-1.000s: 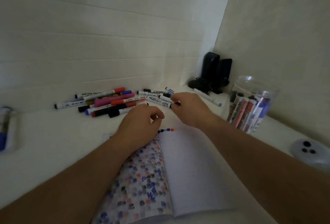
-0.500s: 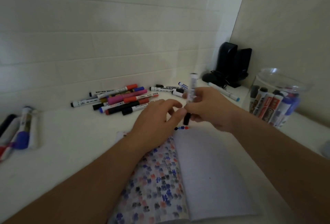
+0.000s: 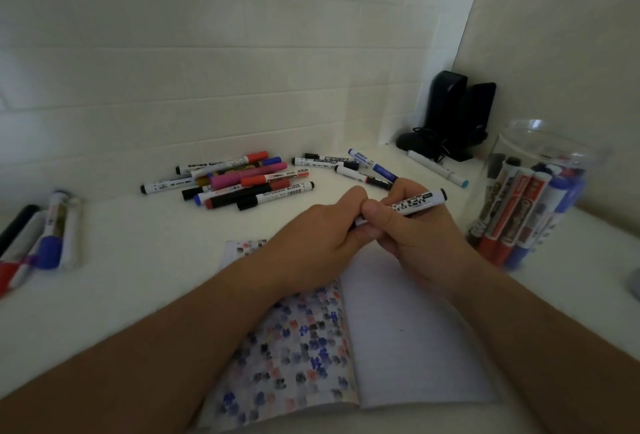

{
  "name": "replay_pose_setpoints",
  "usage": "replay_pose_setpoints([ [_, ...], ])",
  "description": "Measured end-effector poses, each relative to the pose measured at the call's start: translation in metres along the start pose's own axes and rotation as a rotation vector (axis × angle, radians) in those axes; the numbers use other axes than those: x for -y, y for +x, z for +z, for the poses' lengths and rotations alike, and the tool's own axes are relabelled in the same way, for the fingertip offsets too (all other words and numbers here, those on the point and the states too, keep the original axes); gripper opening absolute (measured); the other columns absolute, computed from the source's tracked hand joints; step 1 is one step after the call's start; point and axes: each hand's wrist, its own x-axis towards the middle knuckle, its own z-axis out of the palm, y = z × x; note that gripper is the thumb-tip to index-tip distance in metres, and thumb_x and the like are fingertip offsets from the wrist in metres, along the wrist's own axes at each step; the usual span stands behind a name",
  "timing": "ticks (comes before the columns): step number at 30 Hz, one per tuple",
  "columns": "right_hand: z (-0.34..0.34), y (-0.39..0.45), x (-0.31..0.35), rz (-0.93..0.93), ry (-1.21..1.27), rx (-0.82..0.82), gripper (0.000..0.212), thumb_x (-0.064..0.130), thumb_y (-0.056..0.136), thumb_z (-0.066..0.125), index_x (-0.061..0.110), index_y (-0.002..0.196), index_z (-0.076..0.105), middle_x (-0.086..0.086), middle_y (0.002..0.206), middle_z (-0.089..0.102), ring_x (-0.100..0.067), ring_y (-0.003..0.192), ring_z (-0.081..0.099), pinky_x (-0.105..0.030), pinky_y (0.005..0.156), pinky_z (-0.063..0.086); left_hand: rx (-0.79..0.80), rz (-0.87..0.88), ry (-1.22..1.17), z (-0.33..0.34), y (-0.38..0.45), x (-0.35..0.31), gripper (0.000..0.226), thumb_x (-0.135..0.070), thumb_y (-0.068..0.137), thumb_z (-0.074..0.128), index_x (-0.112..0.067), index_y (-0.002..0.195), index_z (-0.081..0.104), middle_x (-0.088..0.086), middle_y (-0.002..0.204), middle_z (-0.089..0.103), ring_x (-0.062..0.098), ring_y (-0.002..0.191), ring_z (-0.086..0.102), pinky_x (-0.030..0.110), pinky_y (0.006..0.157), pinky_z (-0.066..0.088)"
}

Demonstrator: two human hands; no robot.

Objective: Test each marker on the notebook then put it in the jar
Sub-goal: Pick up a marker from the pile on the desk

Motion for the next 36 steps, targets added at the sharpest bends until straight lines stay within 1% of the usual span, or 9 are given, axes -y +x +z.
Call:
replay_pose_setpoints([
  [3,-0.001,-0.005,0.003,0.014,0.024,0.036,0.036,0.037,0.077,0.09,0.018,0.074,0.06,-0.04,0.092,0.066,-0.045,0.082,0.053,-0.048,0.07,0.041,-0.028,-0.001,0.09,-0.001,0.001,0.001,0.035,-0.067,0.097,0.033,-0.032,0.094,0.036,-0.007,0.066,0.052,0.011,0.057,0.051,0.036,0.051,0.042],
  [4,-0.002,-0.006,0.004,0.011,0.027,0.036,0.034,0.032,0.081,0.088,0.016,0.075,0.059,-0.04,0.092,0.067,-0.043,0.08,0.054,-0.046,0.07,0.042,-0.032,-0.005,0.119,-0.002,0.002,0.002,0.034,-0.068,0.096,0.036,-0.034,0.094,0.035,-0.007,0.065,0.052,0.01,0.057,0.051,0.034,0.05,0.041],
  [6,-0.004,-0.006,0.007,-0.015,0.016,0.023,0.031,0.02,0.087,0.082,0.01,0.077,0.054,-0.026,0.075,0.066,-0.029,0.061,0.053,-0.032,0.055,0.042,-0.016,-0.051,0.127,-0.004,0.002,0.004,0.039,-0.072,0.087,0.05,-0.037,0.095,0.036,-0.008,0.068,0.053,0.007,0.059,0.051,0.03,0.053,0.04],
  [9,-0.013,-0.002,0.016,-0.011,0.039,-0.108,0.021,0.004,0.098,0.064,0.01,0.081,0.052,-0.014,0.063,0.048,-0.016,0.048,0.04,-0.023,0.041,0.03,0.003,-0.21,0.074,-0.012,0.003,0.01,0.071,-0.086,0.061,0.061,-0.037,0.105,0.036,-0.011,0.08,0.055,0.005,0.067,0.051,0.031,0.061,0.046],
  [11,-0.023,0.001,0.016,0.025,0.04,-0.179,0.017,0.005,0.101,0.059,0.013,0.086,0.06,-0.011,0.066,0.05,-0.015,0.05,0.044,-0.021,0.042,0.032,0.0,-0.234,0.107,-0.014,0.001,0.015,0.065,-0.081,0.069,0.067,-0.039,0.109,0.039,-0.011,0.087,0.053,0.007,0.072,0.05,0.034,0.065,0.048],
  [15,-0.028,0.002,0.006,0.108,-0.18,-0.159,0.016,0.012,0.097,0.068,0.012,0.081,0.069,-0.011,0.067,0.057,-0.02,0.057,0.05,-0.027,0.048,0.038,0.08,-0.244,0.276,-0.011,-0.001,0.023,0.045,-0.067,0.077,0.07,-0.05,0.112,0.048,-0.014,0.106,0.042,0.01,0.103,0.043,0.032,0.083,0.047],
  [22,-0.025,0.015,-0.008,0.127,-0.73,-0.237,0.023,0.022,0.076,0.08,0.019,0.071,0.057,0.006,0.06,0.057,-0.004,0.054,0.05,-0.023,0.051,0.044,0.202,-0.377,0.323,-0.008,0.003,0.029,0.047,-0.081,0.072,0.066,-0.054,0.108,0.053,-0.016,0.104,0.04,0.011,0.104,0.044,0.035,0.089,0.046],
  [28,-0.026,0.022,-0.01,0.204,-0.714,-0.24,0.021,0.018,0.077,0.078,0.013,0.071,0.058,-0.019,0.072,0.069,-0.014,0.051,0.058,-0.033,0.056,0.054,0.201,-0.385,0.326,-0.007,0.004,0.031,0.046,-0.081,0.072,0.066,-0.053,0.107,0.054,-0.015,0.104,0.043,0.011,0.104,0.049,0.036,0.09,0.047],
  [36,-0.028,0.025,-0.016,0.212,-0.684,-0.237,0.022,0.017,0.076,0.079,0.012,0.07,0.059,-0.021,0.073,0.07,-0.019,0.054,0.061,-0.037,0.06,0.056,0.208,-0.392,0.318,-0.007,0.004,0.03,0.047,-0.081,0.072,0.065,-0.053,0.107,0.054,-0.015,0.105,0.044,0.011,0.103,0.05,0.039,0.092,0.049],
])
